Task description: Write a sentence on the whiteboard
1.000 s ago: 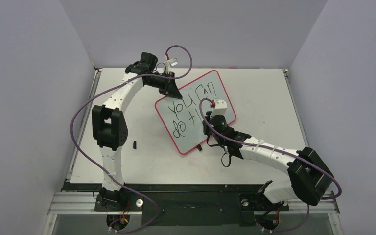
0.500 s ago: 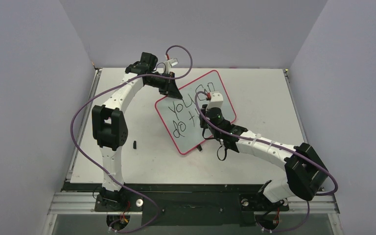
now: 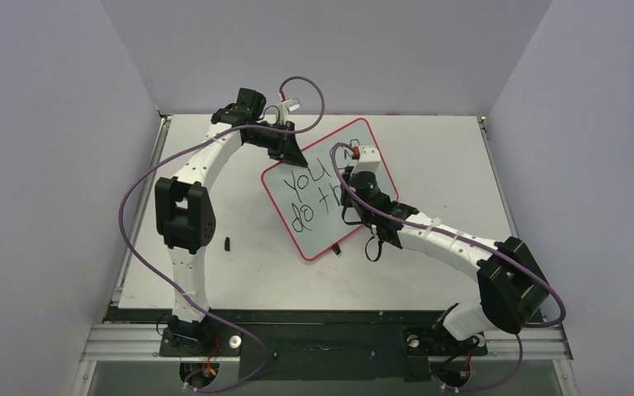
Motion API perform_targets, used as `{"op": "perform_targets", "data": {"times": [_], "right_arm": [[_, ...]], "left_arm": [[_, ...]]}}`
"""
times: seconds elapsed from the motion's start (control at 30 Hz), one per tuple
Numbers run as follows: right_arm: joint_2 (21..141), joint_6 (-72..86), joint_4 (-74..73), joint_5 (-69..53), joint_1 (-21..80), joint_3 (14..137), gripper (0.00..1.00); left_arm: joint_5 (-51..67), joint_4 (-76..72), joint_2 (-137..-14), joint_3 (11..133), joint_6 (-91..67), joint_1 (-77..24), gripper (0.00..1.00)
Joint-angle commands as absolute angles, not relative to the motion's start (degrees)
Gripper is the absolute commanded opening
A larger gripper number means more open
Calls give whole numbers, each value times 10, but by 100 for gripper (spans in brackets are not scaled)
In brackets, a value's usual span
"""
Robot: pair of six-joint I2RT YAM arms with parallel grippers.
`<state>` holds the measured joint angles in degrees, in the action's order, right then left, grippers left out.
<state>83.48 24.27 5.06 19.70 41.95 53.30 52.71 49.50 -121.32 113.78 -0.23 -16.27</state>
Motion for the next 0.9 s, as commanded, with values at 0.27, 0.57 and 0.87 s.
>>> {"op": "perform_targets", "data": {"times": [0.27,0.57,0.87], "right_arm": [[810,275,53,191,419,471,0],[783,280,42,200,423,448,0],[744,265,26,213,418,477,0]], "left_arm": [[473,490,-1195,1155,39,-168,0],[473,491,-1196,1160,39,-168,0],[470,494,-1194,1159,41,-168,0]]}}
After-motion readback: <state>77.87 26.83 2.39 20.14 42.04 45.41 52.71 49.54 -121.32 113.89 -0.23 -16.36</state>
